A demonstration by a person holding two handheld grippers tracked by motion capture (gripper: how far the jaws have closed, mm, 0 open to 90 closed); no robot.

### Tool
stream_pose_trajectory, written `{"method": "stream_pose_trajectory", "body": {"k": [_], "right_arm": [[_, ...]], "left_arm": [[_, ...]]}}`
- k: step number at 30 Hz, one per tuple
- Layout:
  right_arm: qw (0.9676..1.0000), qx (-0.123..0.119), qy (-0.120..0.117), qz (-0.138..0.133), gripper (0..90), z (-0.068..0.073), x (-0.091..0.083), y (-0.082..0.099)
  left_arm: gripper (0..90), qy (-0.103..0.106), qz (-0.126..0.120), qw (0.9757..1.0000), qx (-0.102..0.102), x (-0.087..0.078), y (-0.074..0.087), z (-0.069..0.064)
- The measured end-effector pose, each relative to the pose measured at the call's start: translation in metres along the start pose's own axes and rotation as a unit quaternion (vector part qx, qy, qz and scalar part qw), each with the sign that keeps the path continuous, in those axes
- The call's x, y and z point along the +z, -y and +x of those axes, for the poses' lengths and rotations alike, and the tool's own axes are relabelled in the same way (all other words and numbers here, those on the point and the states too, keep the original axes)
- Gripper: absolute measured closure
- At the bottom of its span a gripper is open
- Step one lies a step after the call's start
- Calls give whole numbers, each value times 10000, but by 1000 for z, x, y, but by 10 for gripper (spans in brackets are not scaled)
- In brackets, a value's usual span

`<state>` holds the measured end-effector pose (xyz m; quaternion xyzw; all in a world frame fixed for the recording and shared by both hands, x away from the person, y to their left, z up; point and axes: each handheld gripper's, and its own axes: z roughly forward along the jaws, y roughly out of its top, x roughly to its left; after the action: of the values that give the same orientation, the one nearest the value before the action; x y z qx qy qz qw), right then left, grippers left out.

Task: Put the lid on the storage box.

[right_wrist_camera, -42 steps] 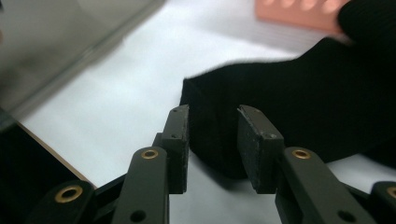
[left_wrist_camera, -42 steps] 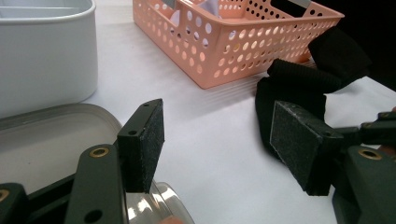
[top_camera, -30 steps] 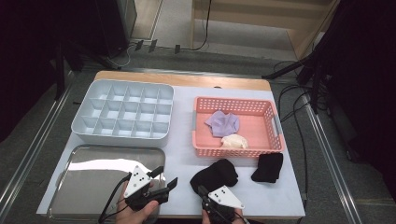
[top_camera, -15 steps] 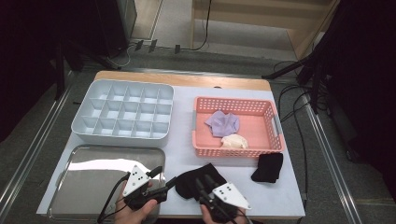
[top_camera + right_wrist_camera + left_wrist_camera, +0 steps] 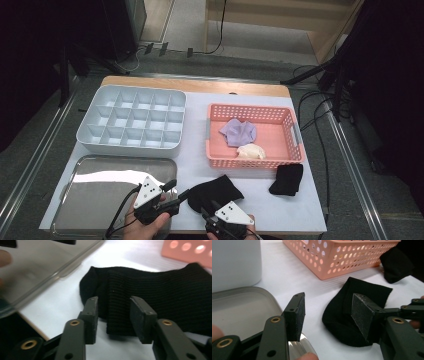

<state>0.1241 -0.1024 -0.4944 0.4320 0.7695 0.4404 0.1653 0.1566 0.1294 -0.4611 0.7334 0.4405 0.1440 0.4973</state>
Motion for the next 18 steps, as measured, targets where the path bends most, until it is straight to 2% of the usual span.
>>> {"method": "stream_pose_trajectory", "body": {"k": [2,3,6,8,11,12,15,18], "right_arm": [[9999,3,140,-7,739,-1,0,0],[9999,25,143,-32,820,-3,-1,0],[9996,61,189,-180,860,-7,-7,-3],[9990,195,190,-357,862,-14,-14,-7],[9961,480,340,-658,862,-31,-26,-14],[9944,604,439,-745,861,-41,-31,-16],[9899,929,629,-866,861,-66,-40,-17],[9860,1110,854,-910,861,-86,-44,-16]], "left_arm": [[475,-115,-11,9999,-15,0,0,0],[476,-132,-3,9999,-30,0,0,1],[474,-146,15,9999,-21,0,0,1],[468,-105,10,9999,-44,0,0,-1],[460,-86,22,10000,-39,1,1,-2],[457,-50,30,10000,-37,2,1,-2],[455,-22,66,10000,-21,3,2,-3],[455,-8,73,10000,-38,3,1,-2]]}}
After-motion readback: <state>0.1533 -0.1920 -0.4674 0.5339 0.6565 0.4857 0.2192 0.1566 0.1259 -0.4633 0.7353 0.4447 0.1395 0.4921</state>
